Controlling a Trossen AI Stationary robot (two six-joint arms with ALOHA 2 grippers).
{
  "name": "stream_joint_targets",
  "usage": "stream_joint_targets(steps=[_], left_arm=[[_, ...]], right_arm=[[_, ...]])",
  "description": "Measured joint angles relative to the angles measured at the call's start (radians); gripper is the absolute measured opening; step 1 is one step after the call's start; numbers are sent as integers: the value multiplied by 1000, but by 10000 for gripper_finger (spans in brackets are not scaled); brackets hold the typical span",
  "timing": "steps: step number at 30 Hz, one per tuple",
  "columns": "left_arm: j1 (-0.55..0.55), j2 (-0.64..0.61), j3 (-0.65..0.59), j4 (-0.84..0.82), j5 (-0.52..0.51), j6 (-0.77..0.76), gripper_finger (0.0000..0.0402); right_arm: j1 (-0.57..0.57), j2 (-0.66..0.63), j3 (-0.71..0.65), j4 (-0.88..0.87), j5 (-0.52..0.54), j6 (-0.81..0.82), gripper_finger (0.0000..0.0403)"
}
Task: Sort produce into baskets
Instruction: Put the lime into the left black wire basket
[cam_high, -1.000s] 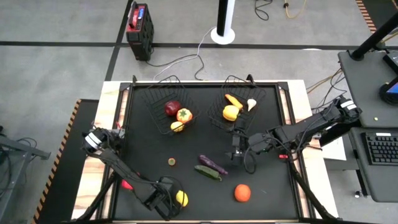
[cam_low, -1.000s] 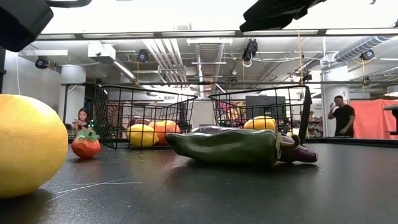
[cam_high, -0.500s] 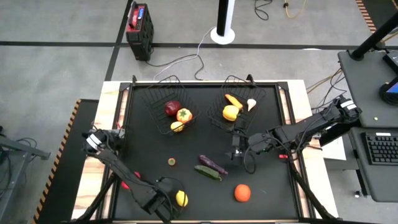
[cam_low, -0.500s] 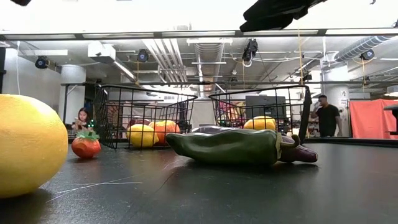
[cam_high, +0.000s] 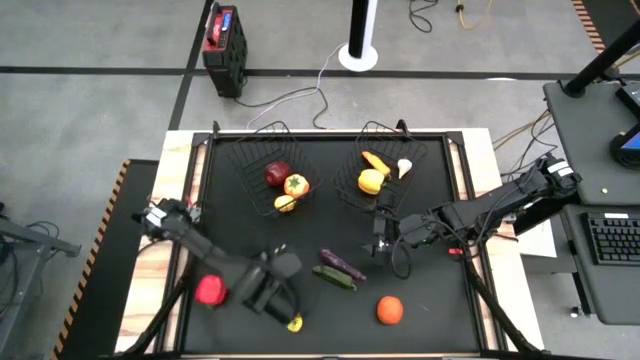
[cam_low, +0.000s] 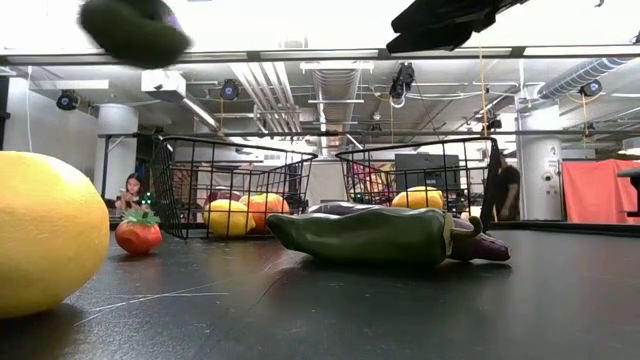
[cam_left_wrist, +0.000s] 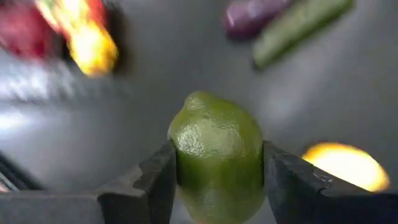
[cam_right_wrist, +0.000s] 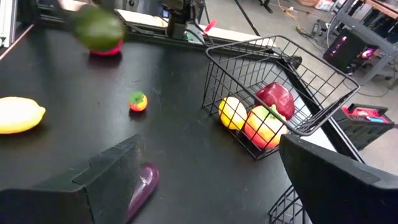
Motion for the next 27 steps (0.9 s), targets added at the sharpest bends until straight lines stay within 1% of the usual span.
stream_joint_targets(steps=[3,7,10,14,16,18,21,24,27], left_arm=[[68,-7,28,-18,-96,189,183],[165,-52,6,-18,-161,387,183],[233,-104,-46,-19,-203,478,183],[333,-207,-148,-15,-237,558,183],[402,-266,-210,-9,-252,594,183],[476,-321,-276,42,-268,650,183],[608,-398,-381,157,-254,768,183],[750,-447,-477,289,-190,924,183],[884,-462,-546,384,-122,1103,183]], right_arm=[[0,0,0,-5,0,2,364],[0,0,0,-37,0,33,364],[0,0,0,-73,0,72,364],[0,0,-1,-93,1,104,364],[0,0,-1,-92,1,114,364],[0,0,-1,-92,3,124,364],[0,0,-1,-89,6,137,364],[0,0,-1,-89,7,159,364],[0,0,-1,-89,7,183,364]])
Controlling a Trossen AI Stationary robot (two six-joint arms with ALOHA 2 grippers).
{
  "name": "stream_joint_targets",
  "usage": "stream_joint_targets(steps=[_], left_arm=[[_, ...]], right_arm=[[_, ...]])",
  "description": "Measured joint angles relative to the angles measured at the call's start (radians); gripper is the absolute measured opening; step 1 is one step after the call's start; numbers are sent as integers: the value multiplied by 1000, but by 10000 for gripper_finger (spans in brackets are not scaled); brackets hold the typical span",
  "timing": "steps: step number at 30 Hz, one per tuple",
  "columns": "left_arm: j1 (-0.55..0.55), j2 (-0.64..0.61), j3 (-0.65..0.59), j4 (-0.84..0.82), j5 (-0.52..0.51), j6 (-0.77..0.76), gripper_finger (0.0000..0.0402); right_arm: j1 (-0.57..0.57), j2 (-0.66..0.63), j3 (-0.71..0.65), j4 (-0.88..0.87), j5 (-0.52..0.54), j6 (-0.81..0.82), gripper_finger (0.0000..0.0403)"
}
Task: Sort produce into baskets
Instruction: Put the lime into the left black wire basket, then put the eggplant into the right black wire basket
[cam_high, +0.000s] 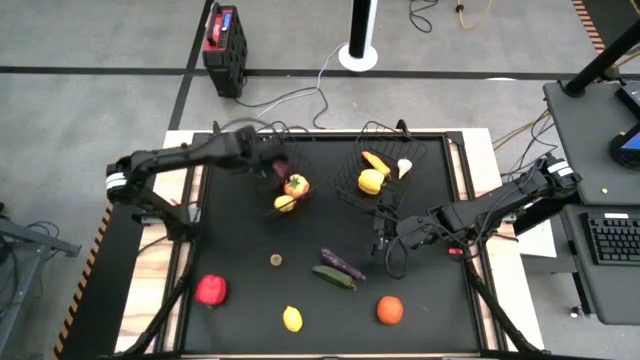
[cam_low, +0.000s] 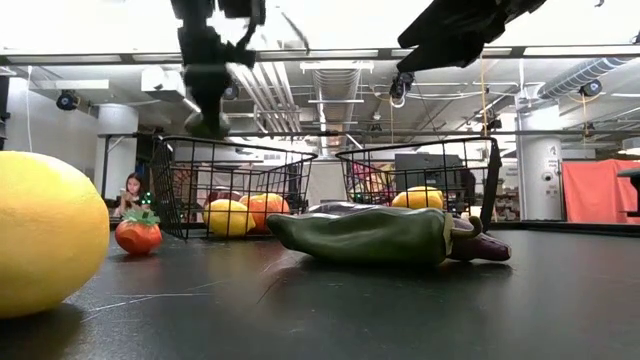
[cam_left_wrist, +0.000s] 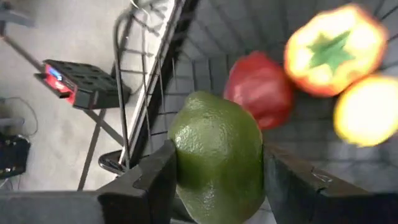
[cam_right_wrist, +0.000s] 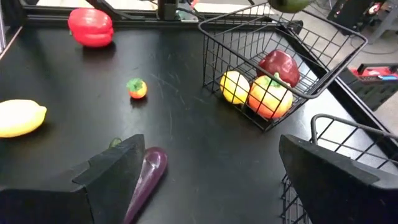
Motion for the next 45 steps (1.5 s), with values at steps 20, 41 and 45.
stream_joint_targets(steps=[20,41,45], left_arm=[[350,52,-51,86,197,209,225],[136,-38,-51,116,256,33,272],[-29,-92,-51,171,217,-52,265]], right_arm=[[0,0,0,-2,0,75,364],[0,4,13,-104,-20,353,364],[3,31,38,-140,-87,420,364]])
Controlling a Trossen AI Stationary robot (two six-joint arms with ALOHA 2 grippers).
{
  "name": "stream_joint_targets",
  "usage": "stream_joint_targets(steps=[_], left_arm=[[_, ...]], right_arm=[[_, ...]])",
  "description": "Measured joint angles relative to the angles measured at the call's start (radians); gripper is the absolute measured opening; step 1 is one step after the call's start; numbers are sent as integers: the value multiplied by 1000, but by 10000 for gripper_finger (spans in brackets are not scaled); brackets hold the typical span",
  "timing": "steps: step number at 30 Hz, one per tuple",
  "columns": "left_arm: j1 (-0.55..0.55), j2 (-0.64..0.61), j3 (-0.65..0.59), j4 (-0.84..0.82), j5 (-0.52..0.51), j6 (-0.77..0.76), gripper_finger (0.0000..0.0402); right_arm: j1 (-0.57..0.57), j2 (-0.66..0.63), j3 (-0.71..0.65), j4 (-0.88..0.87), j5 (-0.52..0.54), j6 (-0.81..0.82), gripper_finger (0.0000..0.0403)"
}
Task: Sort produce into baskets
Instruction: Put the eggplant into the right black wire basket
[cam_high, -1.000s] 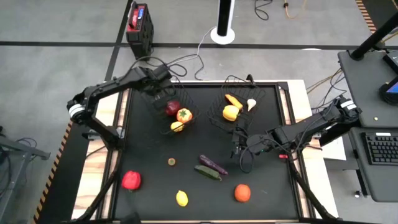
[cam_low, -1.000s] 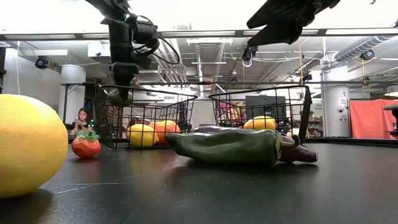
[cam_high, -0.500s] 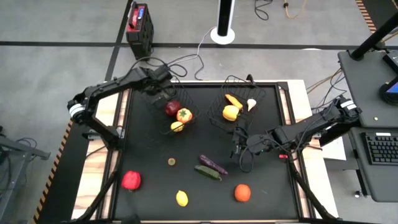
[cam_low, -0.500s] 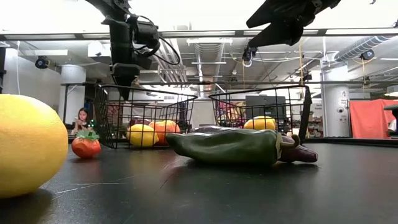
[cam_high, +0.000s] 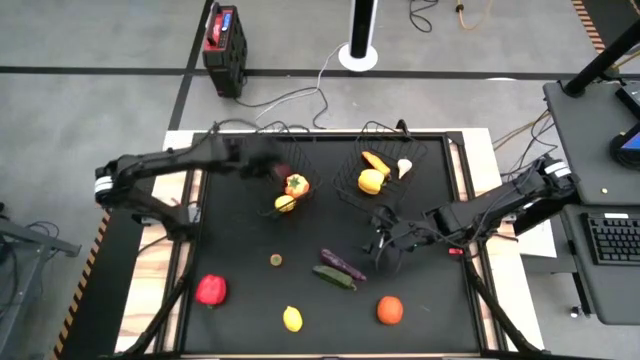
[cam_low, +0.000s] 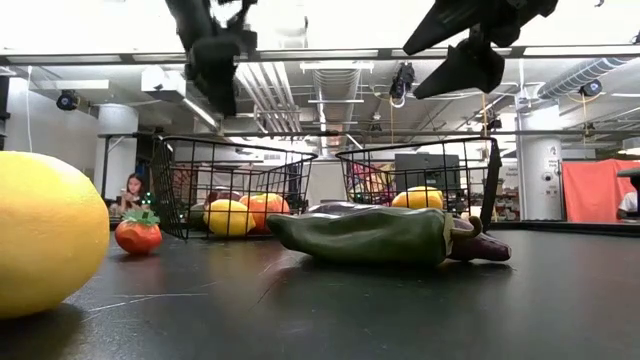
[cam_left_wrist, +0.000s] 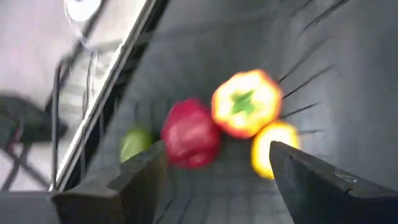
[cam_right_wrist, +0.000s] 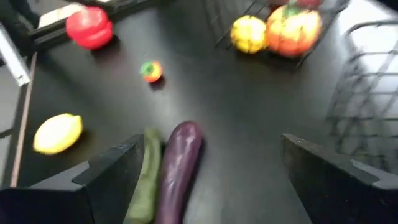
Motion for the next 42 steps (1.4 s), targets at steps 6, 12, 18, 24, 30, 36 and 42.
stream_joint_targets(steps=[6,12,18,24,30,36,42], left_arm=[[-335,-51,0,60,-241,-157,255],[-653,-35,0,91,-493,-335,249],[-858,11,0,100,-647,-517,249],[-965,61,0,100,-677,-626,249],[-979,99,0,106,-680,-632,249],[-978,122,0,134,-722,-640,249],[-978,134,0,164,-726,-645,249]], right_arm=[[22,119,102,-102,-51,90,364],[28,304,312,-387,-52,200,364],[28,468,506,-590,-52,264,363],[30,582,593,-595,-77,249,363],[29,653,600,-599,-78,245,363],[25,672,599,-597,-77,236,363],[25,672,598,-589,-74,208,363]])
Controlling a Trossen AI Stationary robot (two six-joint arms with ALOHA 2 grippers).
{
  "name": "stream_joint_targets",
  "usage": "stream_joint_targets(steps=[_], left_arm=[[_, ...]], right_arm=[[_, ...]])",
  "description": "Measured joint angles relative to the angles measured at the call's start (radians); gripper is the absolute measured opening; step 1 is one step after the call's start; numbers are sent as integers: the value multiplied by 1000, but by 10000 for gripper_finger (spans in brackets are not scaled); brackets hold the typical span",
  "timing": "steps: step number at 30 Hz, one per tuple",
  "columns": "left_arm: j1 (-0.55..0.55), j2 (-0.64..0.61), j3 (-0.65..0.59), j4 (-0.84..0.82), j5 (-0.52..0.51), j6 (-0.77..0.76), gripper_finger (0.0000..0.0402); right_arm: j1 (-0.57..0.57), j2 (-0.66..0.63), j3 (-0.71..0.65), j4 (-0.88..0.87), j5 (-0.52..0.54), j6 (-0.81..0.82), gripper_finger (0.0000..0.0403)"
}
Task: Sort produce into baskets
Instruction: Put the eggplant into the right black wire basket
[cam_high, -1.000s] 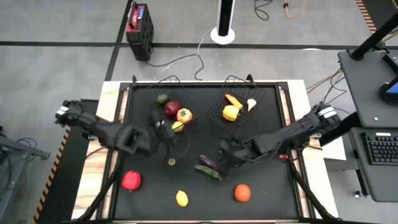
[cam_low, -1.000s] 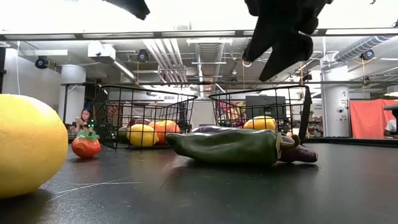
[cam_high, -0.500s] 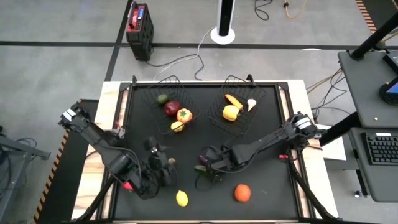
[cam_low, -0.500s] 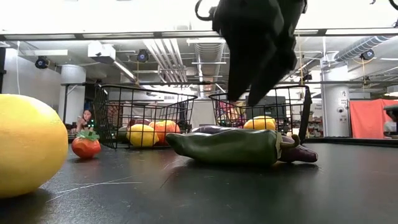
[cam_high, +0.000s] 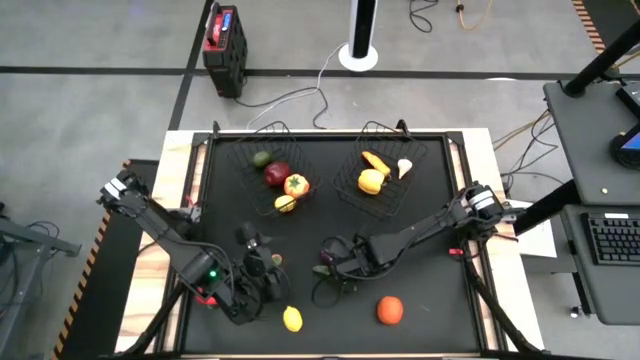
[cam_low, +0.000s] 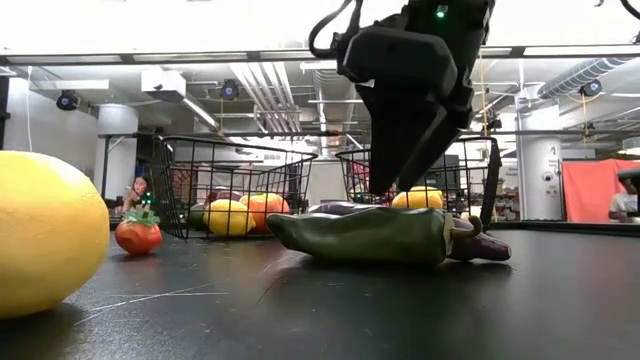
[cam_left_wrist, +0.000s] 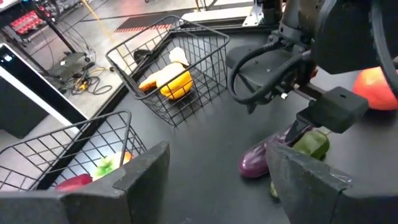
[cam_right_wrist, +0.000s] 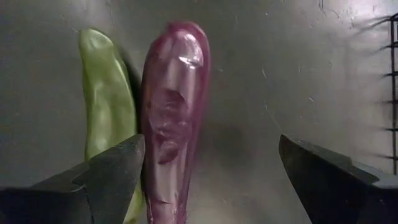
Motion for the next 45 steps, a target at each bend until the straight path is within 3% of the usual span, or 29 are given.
stream_joint_targets(steps=[19,32,37,45], left_arm=[[0,4,0,29,-5,-12,249],[0,4,0,29,-5,-11,249],[0,4,0,29,-5,-11,249],[0,4,0,29,-7,-11,249]], right_arm=[[-22,0,-108,211,5,-45,363],[-44,0,-167,266,32,-48,362],[-47,0,-167,266,31,-49,326],[-48,0,-167,265,31,-73,229]])
